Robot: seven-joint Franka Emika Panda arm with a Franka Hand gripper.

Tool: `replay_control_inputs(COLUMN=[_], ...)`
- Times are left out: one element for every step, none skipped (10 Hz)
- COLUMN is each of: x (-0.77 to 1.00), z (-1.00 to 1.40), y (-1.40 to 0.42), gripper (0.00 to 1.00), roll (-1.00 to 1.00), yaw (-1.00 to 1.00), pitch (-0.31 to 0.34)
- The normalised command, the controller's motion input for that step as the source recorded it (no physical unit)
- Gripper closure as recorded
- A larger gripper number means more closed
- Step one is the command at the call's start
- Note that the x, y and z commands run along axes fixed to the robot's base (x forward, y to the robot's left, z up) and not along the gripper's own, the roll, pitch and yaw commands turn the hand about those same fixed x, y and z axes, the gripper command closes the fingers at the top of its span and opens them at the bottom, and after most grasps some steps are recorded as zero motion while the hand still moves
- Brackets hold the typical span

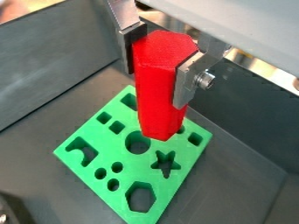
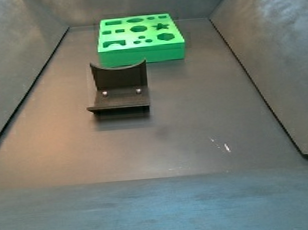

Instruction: Insert the hexagon object.

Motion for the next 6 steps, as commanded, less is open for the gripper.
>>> replay_control_inputs(x=[0.0,0.0,0.0,0.0,0.0,0.0], z=[-0.17,-0.17,-0.19,-0.2,-0.33,-0.57], y=[0.0,0.0,0.0,0.0,0.0,0.0], gripper=[1.0,1.0,1.0,1.0,1.0,1.0], roll=[0.04,0.05,0.01,0.01,0.04,0.05], yaw=[-1.0,-1.0,-1.0,-1.0,-1.0,-1.0], pitch=[0.0,0.0,0.0,0.0,0.0,0.0])
